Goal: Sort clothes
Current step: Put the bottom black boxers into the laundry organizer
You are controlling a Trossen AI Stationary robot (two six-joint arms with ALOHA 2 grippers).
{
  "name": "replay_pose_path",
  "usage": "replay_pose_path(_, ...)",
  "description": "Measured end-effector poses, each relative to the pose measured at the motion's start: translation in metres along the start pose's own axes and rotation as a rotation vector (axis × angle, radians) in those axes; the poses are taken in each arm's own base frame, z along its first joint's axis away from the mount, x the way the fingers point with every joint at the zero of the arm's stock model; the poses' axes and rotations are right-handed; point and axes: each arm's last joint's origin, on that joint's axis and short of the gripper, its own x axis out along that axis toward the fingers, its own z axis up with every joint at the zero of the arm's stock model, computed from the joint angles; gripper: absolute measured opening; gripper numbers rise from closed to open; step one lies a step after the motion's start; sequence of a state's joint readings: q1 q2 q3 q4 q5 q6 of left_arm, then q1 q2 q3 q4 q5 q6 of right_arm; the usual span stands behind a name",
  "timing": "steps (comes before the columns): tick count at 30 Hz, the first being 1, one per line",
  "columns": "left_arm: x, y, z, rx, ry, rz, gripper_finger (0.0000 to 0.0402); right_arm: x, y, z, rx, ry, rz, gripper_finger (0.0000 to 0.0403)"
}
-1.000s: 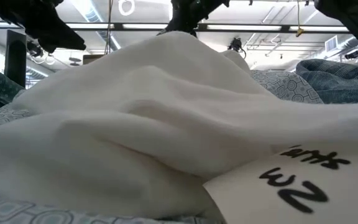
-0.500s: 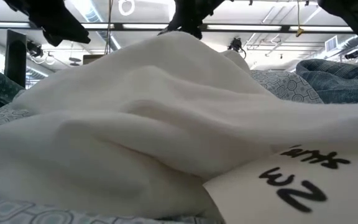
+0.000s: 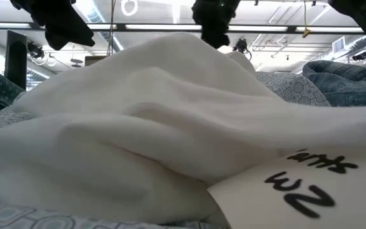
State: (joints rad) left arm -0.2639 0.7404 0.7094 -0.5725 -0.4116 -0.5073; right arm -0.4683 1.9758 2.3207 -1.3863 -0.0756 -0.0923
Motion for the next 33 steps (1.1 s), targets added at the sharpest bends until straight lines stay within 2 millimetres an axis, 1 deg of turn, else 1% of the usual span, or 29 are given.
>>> replay_pose_path(1,0.0,-0.001,0.0,-0.015,0.008,-0.013,0.0131,-0.006,0.001,-0.002,-0.004,-0.004,0.006,0.0217)
replay_pose_path(3,0.0,-0.002,-0.001,-0.037,0.016,-0.026,0.0131,-0.025,0.003,-0.006,-0.009,-0.04,0.014,0.0217)
replay_pose_path(6,-0.002,-0.004,-0.002,-0.054,0.015,-0.037,0.0131,-0.062,0.01,-0.015,-0.018,-0.123,0.012,0.0217)
replay_pose_path(9,-0.001,-0.009,-0.003,-0.064,0.012,-0.036,0.0131,-0.1,0.019,-0.029,-0.01,-0.198,0.017,0.0214)
replay_pose_path(12,0.003,-0.017,-0.003,-0.061,0.036,-0.037,0.0131,-0.13,0.03,-0.048,0.001,-0.249,0.01,0.0211)
replay_pose_path(14,0.004,-0.026,0.002,-0.049,0.046,-0.049,0.0131,-0.143,0.038,-0.062,0.003,-0.261,-0.007,0.021)
replay_pose_path(17,0.006,-0.039,0.011,-0.023,0.068,-0.053,0.0131,-0.152,0.05,-0.085,0.016,-0.254,-0.027,0.0209)
replay_pose_path(20,0.005,-0.051,0.021,-0.009,0.107,-0.042,0.0131,-0.147,0.06,-0.109,0.032,-0.237,-0.031,0.0208)
replay_pose_path(22,0.004,-0.059,0.026,-0.005,0.142,-0.027,0.0131,-0.137,0.066,-0.126,0.047,-0.227,-0.012,0.0208)
replay_pose_path(26,0.004,-0.075,0.034,-0.002,0.19,-0.018,0.0131,-0.104,0.079,-0.164,0.094,-0.237,0.051,0.0208)
replay_pose_path(29,0.003,-0.085,0.034,-0.021,0.221,-0.021,0.0131,-0.08,0.089,-0.194,0.138,-0.26,0.097,0.0208)
replay_pose_path(33,-0.005,-0.098,0.026,-0.102,0.31,-0.032,0.0131,-0.057,0.099,-0.231,0.182,-0.261,0.036,0.0207)
